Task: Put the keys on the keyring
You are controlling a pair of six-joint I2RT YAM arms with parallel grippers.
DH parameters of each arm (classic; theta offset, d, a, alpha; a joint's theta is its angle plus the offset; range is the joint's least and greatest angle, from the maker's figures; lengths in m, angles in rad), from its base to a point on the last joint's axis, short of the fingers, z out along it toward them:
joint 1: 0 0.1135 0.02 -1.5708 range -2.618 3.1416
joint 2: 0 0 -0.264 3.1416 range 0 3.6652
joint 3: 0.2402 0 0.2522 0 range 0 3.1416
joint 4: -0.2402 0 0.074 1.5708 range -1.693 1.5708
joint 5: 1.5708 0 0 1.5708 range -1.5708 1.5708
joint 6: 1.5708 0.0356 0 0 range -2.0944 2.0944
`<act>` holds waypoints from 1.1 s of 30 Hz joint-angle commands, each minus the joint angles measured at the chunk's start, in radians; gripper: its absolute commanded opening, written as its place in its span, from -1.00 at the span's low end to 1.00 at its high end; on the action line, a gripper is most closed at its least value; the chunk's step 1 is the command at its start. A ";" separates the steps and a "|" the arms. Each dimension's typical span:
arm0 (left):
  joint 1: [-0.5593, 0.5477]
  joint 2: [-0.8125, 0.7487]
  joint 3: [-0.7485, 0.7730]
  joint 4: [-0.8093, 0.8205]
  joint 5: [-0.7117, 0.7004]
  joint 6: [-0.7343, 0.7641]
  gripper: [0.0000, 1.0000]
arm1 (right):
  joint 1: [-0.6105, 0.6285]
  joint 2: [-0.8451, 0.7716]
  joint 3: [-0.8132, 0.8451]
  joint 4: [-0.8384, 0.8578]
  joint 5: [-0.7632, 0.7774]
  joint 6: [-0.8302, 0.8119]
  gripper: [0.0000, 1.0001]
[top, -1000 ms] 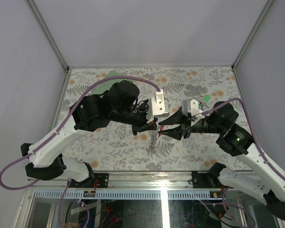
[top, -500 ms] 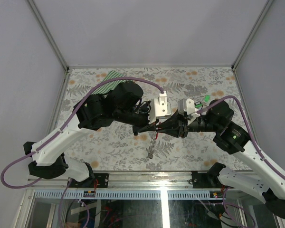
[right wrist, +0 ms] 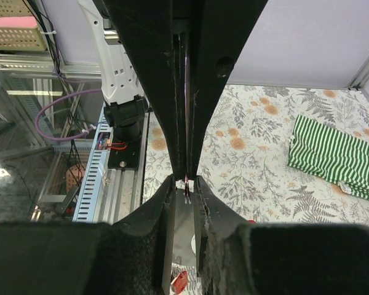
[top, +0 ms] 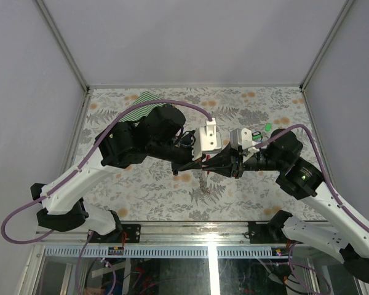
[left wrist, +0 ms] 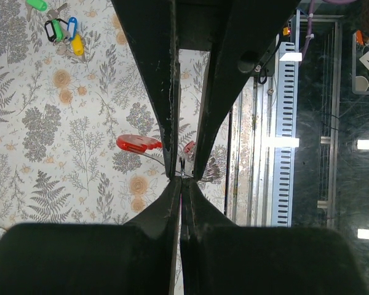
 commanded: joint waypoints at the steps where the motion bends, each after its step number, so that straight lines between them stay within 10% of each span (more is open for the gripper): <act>1: -0.005 -0.002 0.042 0.010 -0.015 0.015 -1.00 | 0.005 -0.006 0.054 -0.007 0.020 -0.010 -1.00; 19: -0.004 -0.113 -0.056 0.140 0.016 -0.007 -1.00 | 0.004 -0.024 0.015 0.200 0.021 0.130 -1.00; 33: -0.004 -0.466 -0.456 0.740 0.002 -0.235 -0.51 | 0.005 -0.084 -0.135 0.699 0.054 0.355 -1.00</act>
